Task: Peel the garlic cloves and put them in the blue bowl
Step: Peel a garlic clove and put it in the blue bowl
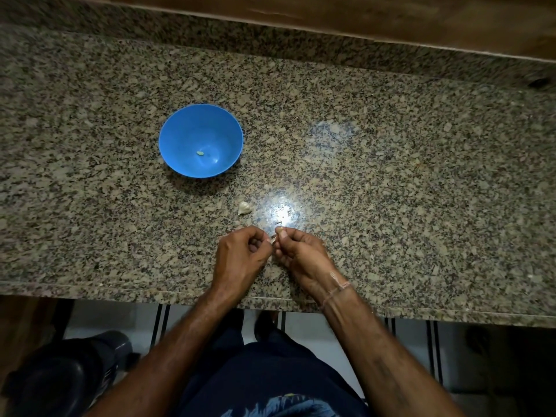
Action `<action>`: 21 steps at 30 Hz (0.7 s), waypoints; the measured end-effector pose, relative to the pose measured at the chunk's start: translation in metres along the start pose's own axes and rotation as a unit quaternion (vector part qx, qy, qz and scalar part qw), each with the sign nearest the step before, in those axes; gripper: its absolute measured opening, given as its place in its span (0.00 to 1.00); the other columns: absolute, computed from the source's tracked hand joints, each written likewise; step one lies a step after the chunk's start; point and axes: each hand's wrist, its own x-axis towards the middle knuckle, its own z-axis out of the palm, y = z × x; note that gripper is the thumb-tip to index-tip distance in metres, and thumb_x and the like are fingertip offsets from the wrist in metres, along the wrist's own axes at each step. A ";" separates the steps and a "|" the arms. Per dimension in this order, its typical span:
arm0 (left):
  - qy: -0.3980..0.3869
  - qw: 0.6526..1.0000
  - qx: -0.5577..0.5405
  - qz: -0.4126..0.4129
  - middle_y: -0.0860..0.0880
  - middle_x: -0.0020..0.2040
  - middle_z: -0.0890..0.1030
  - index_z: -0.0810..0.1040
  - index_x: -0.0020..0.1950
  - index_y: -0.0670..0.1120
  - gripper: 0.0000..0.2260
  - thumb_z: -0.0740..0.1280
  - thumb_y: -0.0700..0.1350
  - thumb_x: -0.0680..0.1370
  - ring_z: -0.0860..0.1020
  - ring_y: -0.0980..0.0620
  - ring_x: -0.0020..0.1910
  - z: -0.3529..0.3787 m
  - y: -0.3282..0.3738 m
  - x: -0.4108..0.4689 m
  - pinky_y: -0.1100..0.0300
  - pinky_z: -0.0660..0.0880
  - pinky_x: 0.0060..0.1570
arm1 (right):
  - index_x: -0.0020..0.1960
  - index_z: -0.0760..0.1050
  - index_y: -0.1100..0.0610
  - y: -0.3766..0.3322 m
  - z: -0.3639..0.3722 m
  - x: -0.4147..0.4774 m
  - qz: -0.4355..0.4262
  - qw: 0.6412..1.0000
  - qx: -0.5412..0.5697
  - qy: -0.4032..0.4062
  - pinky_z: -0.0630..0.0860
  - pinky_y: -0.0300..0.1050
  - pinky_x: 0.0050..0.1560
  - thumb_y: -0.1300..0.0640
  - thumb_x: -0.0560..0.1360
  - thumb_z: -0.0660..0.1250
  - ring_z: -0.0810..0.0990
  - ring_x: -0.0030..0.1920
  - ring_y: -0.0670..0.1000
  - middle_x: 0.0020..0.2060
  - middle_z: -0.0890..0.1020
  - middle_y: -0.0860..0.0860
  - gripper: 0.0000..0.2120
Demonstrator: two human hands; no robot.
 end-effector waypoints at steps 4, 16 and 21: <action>0.007 1.000 -0.013 -0.018 0.52 0.38 0.82 0.83 0.46 0.48 0.02 0.72 0.44 0.78 0.80 0.55 0.38 0.001 -0.003 0.000 0.66 0.75 0.36 | 0.59 0.79 0.67 -0.003 0.001 -0.003 -0.058 0.998 -0.026 0.003 0.81 0.38 0.41 0.67 0.81 0.67 0.82 0.40 0.47 0.46 0.86 0.56 0.08; 0.013 0.995 -0.089 -0.041 0.55 0.45 0.85 0.85 0.52 0.49 0.05 0.71 0.48 0.81 0.82 0.59 0.46 0.000 0.001 0.002 0.63 0.80 0.47 | 0.52 0.83 0.61 0.002 0.001 -0.010 -0.227 0.951 -0.210 0.026 0.85 0.50 0.52 0.66 0.76 0.75 0.87 0.51 0.56 0.47 0.87 0.56 0.06; 0.031 0.994 -0.104 -0.033 0.55 0.44 0.85 0.84 0.51 0.49 0.04 0.73 0.49 0.80 0.83 0.58 0.45 0.001 -0.001 0.000 0.61 0.81 0.46 | 0.52 0.83 0.64 0.001 0.003 -0.010 -0.237 0.948 -0.211 0.009 0.85 0.49 0.53 0.65 0.74 0.76 0.87 0.50 0.55 0.47 0.88 0.56 0.07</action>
